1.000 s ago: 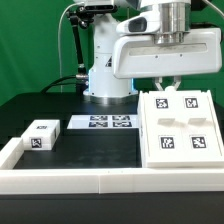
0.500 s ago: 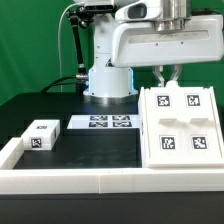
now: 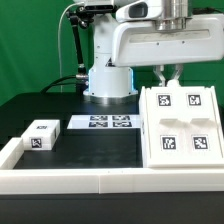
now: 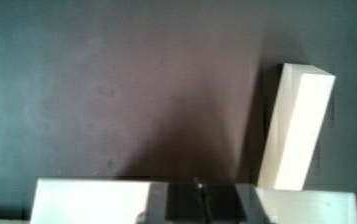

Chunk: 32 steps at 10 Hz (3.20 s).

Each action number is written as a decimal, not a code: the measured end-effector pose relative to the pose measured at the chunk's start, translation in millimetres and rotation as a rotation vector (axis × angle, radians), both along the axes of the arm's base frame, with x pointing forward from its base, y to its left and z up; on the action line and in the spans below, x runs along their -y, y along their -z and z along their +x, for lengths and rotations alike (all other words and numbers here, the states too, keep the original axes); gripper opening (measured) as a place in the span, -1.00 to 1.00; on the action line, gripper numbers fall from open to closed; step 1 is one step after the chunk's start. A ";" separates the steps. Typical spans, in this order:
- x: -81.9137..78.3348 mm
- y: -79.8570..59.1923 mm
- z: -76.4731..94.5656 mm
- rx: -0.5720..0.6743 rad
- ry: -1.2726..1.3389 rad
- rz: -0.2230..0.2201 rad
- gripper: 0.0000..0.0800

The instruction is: Assemble cabinet

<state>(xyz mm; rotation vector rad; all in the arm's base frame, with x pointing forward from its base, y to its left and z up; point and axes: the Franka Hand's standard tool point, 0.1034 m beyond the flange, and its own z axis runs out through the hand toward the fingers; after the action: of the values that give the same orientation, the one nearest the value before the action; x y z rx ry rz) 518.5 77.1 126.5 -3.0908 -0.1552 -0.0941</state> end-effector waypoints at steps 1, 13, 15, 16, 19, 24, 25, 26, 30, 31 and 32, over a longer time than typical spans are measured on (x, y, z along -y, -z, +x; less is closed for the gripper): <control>-0.8 -5.6 4.7 -0.013 -0.001 0.001 -0.99; 3.0 -10.7 -0.9 -0.057 0.001 0.000 -0.99; 2.6 -13.2 2.7 -0.056 0.002 0.001 -0.99; 0.8 -10.8 4.4 -0.058 0.001 0.001 -0.99; 0.3 -0.9 -2.7 -0.095 0.001 -0.003 -0.99; 0.7 -9.0 3.3 -0.135 0.001 -0.003 -0.99; 0.1 -14.0 7.0 -0.153 0.000 -0.003 -0.99; -0.6 -19.3 14.7 -0.164 0.000 -0.002 -0.99; -0.8 -17.6 15.4 -0.158 0.000 -0.002 -0.99; -0.9 -17.8 16.2 -0.158 -0.001 -0.002 -0.99; -0.8 -17.4 15.8 -0.158 -0.001 -0.002 -0.99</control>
Offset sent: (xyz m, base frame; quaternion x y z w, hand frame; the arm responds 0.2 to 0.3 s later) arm 0.0234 0.0003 0.0093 0.0025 -0.0305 0.0013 0.9995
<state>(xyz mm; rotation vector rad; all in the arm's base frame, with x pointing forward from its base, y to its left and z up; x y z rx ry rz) 534.4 78.0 143.9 -3.0832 -0.1503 0.1508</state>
